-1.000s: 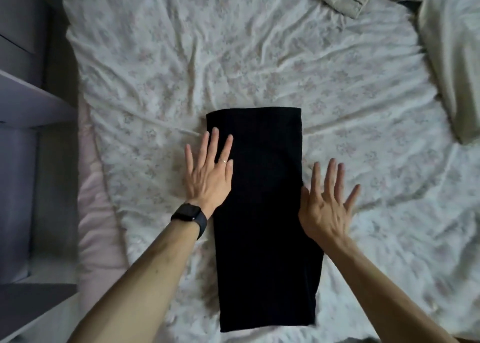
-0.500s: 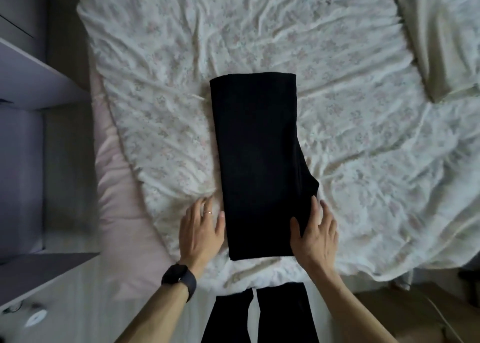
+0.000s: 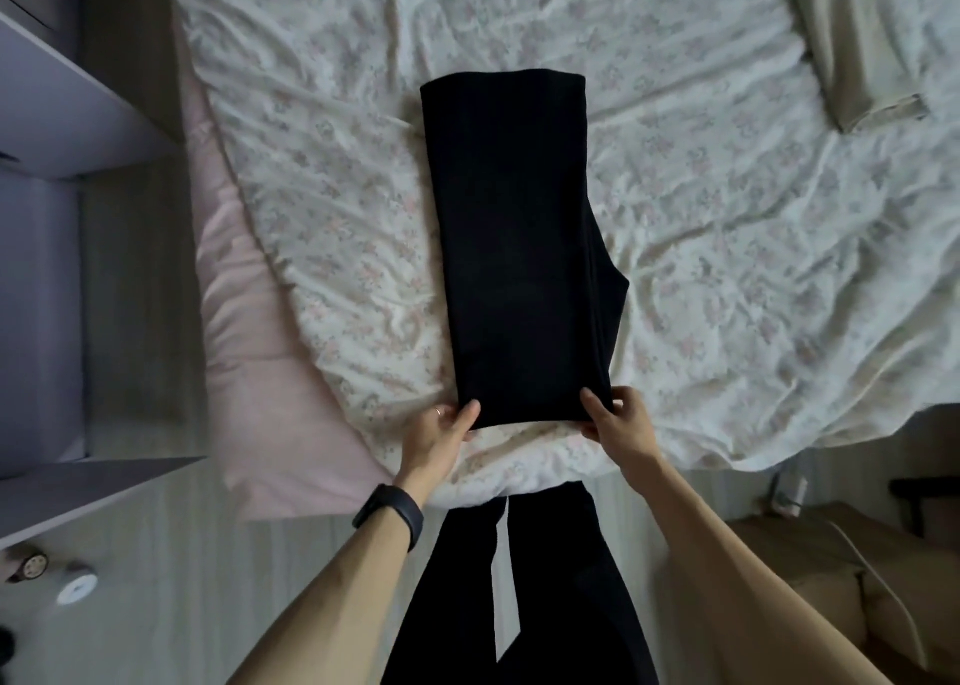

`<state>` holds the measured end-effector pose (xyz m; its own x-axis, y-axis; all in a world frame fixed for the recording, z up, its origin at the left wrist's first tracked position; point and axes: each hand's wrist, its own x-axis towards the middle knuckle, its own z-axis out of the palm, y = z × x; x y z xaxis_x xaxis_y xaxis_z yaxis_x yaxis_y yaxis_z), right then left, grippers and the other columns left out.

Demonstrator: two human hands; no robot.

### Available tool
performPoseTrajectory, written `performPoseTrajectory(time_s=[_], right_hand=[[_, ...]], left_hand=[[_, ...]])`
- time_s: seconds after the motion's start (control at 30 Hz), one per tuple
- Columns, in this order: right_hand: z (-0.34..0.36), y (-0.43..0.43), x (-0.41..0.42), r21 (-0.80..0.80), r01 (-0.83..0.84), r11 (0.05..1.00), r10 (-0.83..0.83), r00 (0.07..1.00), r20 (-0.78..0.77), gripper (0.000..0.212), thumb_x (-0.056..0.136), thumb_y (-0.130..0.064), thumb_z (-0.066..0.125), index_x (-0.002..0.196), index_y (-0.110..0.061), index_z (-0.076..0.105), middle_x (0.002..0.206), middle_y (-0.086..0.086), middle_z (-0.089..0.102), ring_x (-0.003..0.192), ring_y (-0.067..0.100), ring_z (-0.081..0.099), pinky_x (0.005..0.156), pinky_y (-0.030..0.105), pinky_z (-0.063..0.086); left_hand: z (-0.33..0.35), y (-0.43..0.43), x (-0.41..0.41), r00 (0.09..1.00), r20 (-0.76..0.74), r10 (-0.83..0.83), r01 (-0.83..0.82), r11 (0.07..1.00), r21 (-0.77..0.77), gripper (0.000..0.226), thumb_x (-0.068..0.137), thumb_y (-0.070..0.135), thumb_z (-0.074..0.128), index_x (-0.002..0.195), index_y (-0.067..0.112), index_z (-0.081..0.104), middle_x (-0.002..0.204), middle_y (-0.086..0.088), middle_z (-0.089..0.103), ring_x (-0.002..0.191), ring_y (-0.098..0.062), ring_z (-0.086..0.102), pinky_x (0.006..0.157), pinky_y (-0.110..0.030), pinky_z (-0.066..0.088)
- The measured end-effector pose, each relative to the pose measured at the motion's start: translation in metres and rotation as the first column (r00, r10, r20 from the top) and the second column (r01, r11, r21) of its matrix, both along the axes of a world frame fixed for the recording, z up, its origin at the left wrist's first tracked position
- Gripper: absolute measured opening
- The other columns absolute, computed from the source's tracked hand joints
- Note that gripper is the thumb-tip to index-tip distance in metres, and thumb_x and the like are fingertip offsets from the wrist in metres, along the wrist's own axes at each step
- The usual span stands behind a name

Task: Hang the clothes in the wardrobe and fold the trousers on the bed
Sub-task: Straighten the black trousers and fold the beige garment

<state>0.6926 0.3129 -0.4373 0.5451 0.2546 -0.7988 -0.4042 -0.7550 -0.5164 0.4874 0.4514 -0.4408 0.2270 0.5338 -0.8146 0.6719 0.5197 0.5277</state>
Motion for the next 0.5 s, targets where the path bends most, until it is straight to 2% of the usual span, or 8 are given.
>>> performPoseTrajectory(time_s=[0.07,0.1,0.2,0.33,0.43,0.5], right_hand=[[-0.004,-0.006,-0.004,0.007,-0.003,1.0,0.003,1.0,0.022,0.035,0.095,-0.042,0.066,0.111,-0.013,0.053,0.105,0.005,0.069,0.082,0.021,0.075,0.067,0.027,0.059],[-0.007,-0.009,-0.005,0.018,0.024,1.0,-0.024,0.999,0.024,0.034,0.095,-0.041,0.067,0.108,-0.014,0.053,0.105,0.006,0.07,0.082,0.02,0.075,0.069,0.028,0.06],[-0.011,-0.014,-0.01,0.06,0.135,0.989,-0.135,0.991,-0.008,0.029,0.094,-0.038,0.07,0.103,-0.017,0.053,0.097,0.006,0.072,0.084,0.024,0.075,0.084,0.041,0.061],[-0.009,-0.024,-0.016,0.108,0.156,0.982,-0.162,0.986,0.044,0.03,0.094,-0.033,0.07,0.101,-0.02,0.044,0.086,0.007,0.073,0.076,0.025,0.075,0.078,0.041,0.061],[0.002,-0.043,-0.024,0.092,0.045,0.995,-0.058,0.988,0.141,0.032,0.094,-0.034,0.068,0.102,-0.024,0.038,0.074,0.007,0.074,0.069,0.024,0.075,0.07,0.04,0.059],[0.018,-0.065,-0.035,0.108,-0.017,0.994,-0.003,0.983,0.185,0.031,0.095,-0.035,0.066,0.097,-0.03,0.036,0.074,0.008,0.075,0.063,0.019,0.073,0.059,0.032,0.055]], left_hand=[[-0.004,-0.003,-0.008,0.997,0.013,0.079,-0.079,0.997,-0.002,0.037,0.09,0.049,0.07,0.089,0.012,0.067,0.068,0.002,0.074,0.074,-0.007,0.072,0.075,-0.026,0.05],[-0.006,-0.005,-0.009,0.992,0.017,0.122,-0.121,0.993,-0.008,0.036,0.09,0.048,0.071,0.091,0.011,0.067,0.066,0.004,0.073,0.073,-0.007,0.072,0.076,-0.026,0.051],[-0.01,-0.012,-0.007,0.976,0.019,0.219,-0.219,0.976,0.0,0.034,0.089,0.044,0.073,0.09,0.011,0.065,0.06,0.007,0.068,0.064,-0.004,0.068,0.073,-0.025,0.051],[-0.007,-0.026,-0.002,0.972,0.028,0.235,-0.236,0.968,0.079,0.029,0.088,0.039,0.073,0.084,0.014,0.06,0.054,0.008,0.064,0.058,-0.004,0.064,0.066,-0.025,0.052],[0.011,-0.043,-0.008,0.97,0.028,0.241,-0.243,0.961,0.13,0.028,0.087,0.034,0.074,0.09,0.016,0.053,0.07,0.001,0.067,0.056,-0.007,0.063,0.064,-0.028,0.054],[0.028,-0.064,-0.017,0.969,0.025,0.244,-0.245,0.954,0.171,0.029,0.089,0.029,0.074,0.093,0.017,0.048,0.084,-0.004,0.067,0.058,-0.012,0.063,0.069,-0.033,0.056]])
